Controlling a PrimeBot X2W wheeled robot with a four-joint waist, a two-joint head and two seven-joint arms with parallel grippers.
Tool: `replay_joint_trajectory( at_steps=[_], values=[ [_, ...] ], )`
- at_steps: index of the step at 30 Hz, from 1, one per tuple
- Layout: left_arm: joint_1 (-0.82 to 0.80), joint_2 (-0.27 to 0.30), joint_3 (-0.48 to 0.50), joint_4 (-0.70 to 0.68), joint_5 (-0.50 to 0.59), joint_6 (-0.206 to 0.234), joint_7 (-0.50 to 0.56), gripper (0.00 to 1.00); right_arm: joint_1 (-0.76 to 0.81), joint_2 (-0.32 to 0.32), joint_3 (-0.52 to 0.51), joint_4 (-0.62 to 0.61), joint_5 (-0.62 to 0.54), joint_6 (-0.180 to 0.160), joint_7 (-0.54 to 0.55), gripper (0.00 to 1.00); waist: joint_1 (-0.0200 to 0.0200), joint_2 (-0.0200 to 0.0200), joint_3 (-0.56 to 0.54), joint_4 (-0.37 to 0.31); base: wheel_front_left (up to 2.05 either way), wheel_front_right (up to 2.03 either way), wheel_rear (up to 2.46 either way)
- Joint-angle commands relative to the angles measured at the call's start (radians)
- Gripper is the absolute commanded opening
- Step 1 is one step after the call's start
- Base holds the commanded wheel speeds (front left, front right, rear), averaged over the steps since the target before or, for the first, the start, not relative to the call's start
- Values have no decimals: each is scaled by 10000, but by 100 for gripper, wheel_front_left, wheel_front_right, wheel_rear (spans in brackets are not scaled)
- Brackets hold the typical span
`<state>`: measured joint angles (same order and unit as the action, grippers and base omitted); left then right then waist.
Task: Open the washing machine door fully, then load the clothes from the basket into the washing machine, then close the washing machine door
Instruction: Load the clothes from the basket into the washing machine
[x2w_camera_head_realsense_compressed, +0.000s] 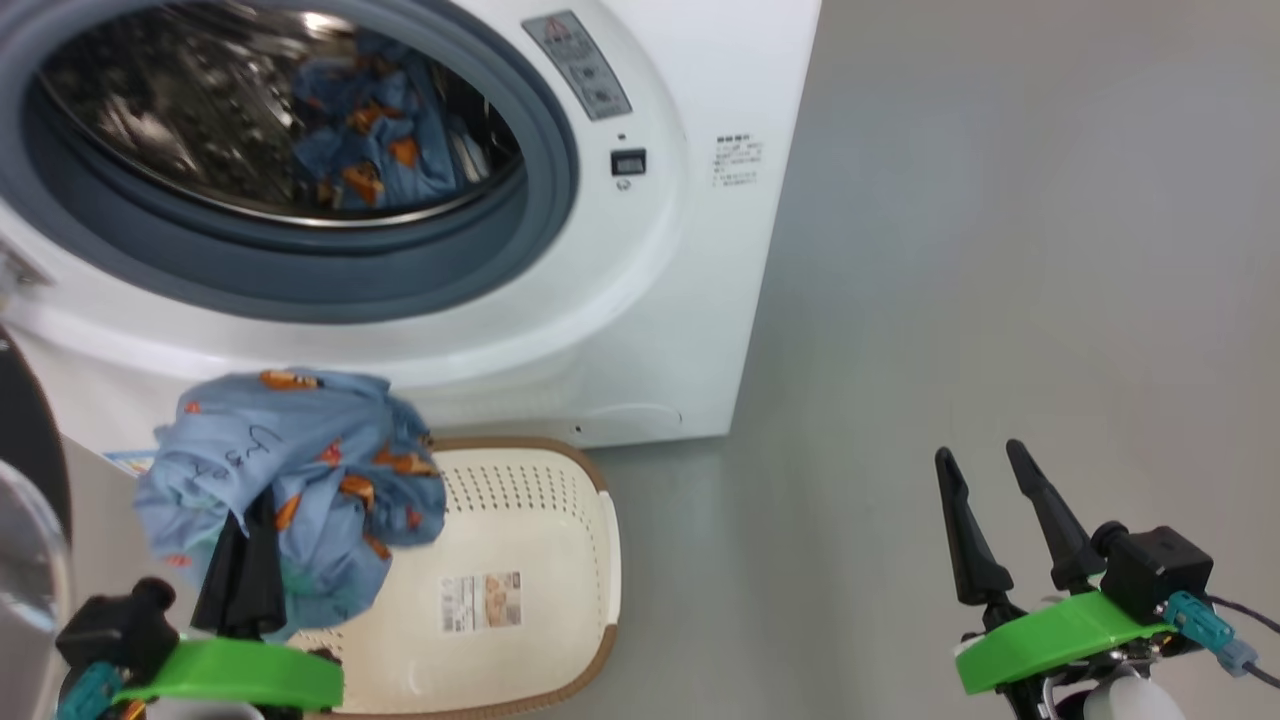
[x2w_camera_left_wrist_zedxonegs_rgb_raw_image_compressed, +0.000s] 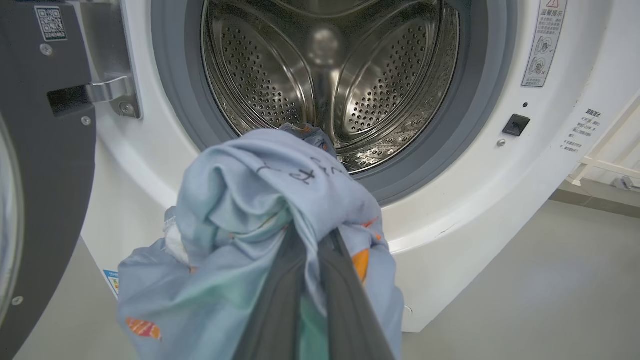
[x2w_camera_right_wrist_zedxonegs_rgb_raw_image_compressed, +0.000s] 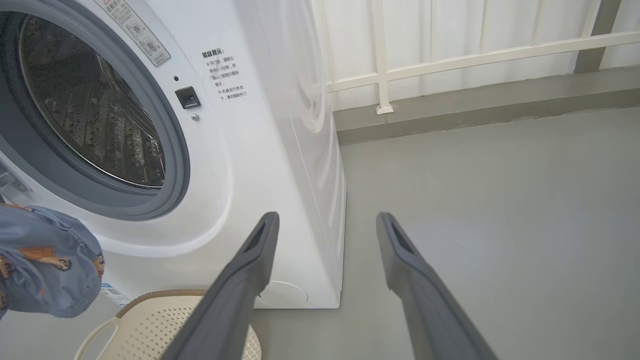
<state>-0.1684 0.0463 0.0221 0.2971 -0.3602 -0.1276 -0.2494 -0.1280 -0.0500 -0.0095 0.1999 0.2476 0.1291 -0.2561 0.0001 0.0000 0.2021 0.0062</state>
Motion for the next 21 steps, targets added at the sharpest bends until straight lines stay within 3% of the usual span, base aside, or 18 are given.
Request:
replay_joint_trajectory(
  at_steps=[1, 11, 21],
  values=[
    [129, 167, 379, -447, 220, -30, -124, 0, 79, -3, 262, -219, -11, 16, -57, 100, -1, 0, -605, 259, 0, 0, 0],
    [1346, 98, 575, -1905, 1366, -30, -124, 0, 450, -3, 285, -282, 7, 16, -57, 100, -1, 0, -1298, 244, 0, 0, 0],
    [2260, 57, 822, -2403, 1810, 102, -124, 0, 793, -3, 317, -348, 152, 16, -57, 100, -1, 0, -1744, 63, 0, 0, 0]
  ],
)
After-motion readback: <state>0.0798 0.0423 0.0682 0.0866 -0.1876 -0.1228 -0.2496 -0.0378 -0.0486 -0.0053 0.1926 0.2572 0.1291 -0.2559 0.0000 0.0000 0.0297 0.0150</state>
